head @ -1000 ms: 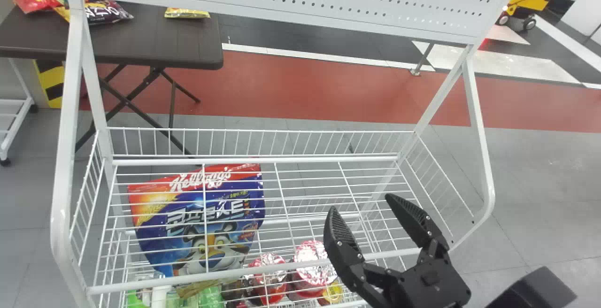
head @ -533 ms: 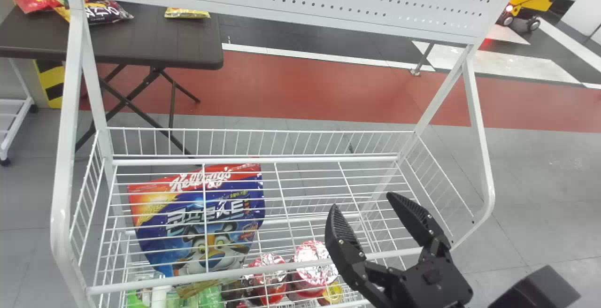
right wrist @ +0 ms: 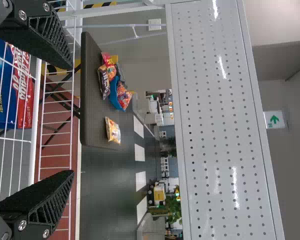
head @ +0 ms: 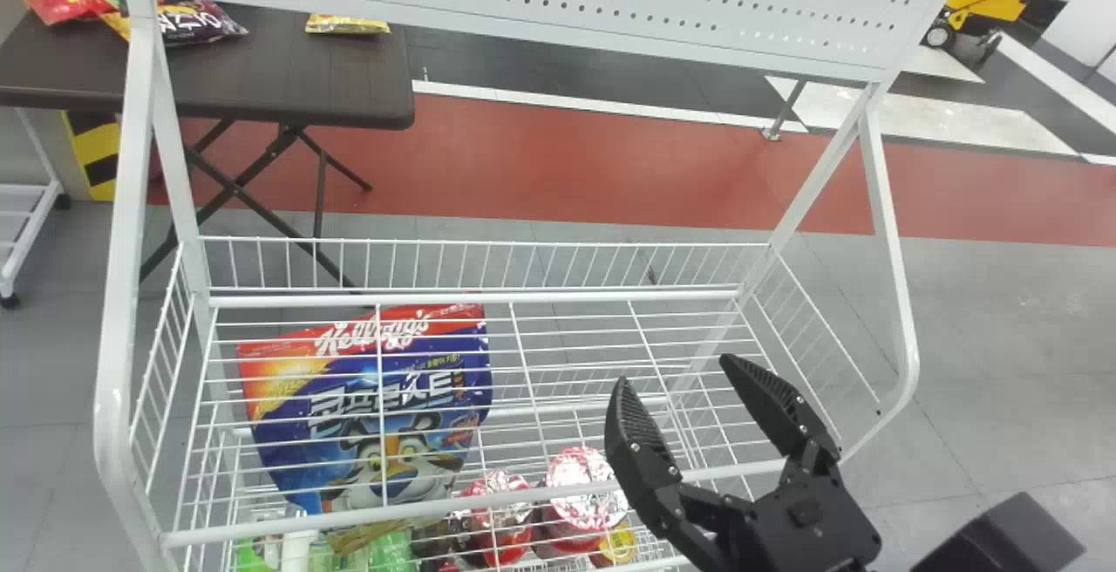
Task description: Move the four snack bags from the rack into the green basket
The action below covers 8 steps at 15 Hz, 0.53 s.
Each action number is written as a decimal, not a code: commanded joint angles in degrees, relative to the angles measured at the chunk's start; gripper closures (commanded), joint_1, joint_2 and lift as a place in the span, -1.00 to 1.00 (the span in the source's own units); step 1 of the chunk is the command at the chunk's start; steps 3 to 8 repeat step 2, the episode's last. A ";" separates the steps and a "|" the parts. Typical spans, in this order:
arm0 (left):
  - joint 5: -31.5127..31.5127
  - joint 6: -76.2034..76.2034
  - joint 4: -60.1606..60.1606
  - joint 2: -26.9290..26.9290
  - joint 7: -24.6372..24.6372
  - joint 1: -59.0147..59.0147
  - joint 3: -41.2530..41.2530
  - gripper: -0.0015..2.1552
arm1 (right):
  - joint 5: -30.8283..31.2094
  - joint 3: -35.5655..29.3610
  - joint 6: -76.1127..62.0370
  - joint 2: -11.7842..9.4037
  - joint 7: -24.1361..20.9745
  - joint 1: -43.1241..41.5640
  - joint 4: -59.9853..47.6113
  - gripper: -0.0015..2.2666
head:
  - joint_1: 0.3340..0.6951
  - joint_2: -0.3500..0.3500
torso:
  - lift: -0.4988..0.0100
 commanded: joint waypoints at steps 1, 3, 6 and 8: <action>0.00 0.00 -0.18 0.00 0.00 0.09 0.00 0.36 | 0.00 -0.01 -0.06 0.05 0.02 0.17 -0.19 -0.94 | 1.00 -1.00 | 0.96; 0.00 0.00 -0.18 0.00 0.00 0.09 -0.09 0.36 | -0.09 -0.01 0.11 0.05 0.02 0.17 -0.28 -0.94 | 1.00 -1.00 | 0.96; 0.00 0.00 -0.18 0.00 0.00 0.09 -0.09 0.36 | -0.09 -0.01 0.11 0.05 0.02 0.17 -0.28 -0.94 | 1.00 -1.00 | 0.96; 0.00 0.00 -0.18 0.00 0.00 0.09 -0.09 0.36 | -0.09 -0.01 0.11 0.05 0.02 0.17 -0.28 -0.94 | 1.00 -1.00 | 0.96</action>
